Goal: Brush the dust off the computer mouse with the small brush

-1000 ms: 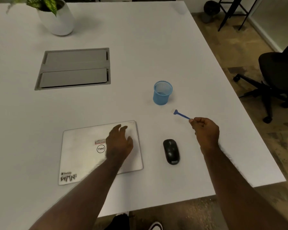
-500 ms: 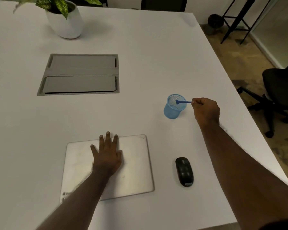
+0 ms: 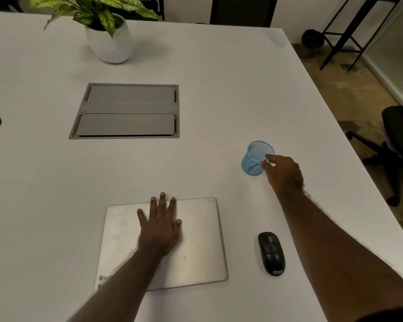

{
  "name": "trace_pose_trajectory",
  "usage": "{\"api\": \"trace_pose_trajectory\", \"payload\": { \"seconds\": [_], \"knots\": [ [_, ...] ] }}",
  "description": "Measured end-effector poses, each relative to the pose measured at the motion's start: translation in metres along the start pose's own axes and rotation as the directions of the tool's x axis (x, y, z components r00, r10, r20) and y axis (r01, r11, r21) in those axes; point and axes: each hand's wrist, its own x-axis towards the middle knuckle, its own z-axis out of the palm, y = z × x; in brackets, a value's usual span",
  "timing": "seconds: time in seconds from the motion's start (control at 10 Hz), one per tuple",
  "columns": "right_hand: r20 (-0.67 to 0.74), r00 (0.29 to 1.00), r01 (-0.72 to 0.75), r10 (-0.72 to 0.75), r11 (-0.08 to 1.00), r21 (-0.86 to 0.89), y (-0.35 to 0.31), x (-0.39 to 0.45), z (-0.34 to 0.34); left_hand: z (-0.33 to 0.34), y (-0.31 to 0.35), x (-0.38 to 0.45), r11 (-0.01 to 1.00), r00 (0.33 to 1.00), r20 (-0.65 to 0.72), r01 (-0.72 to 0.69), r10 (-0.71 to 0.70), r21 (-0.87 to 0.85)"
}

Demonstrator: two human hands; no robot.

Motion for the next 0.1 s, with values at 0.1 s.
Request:
{"api": "trace_pose_trajectory", "payload": {
  "seconds": [0.1],
  "knots": [
    [-0.020,0.999,0.029,-0.029,1.000,0.005,0.0031,-0.0108,-0.0115,-0.0143,0.0022,-0.0076,1.000,1.000,-0.021,0.013,-0.013,-0.016]
  ]
}}
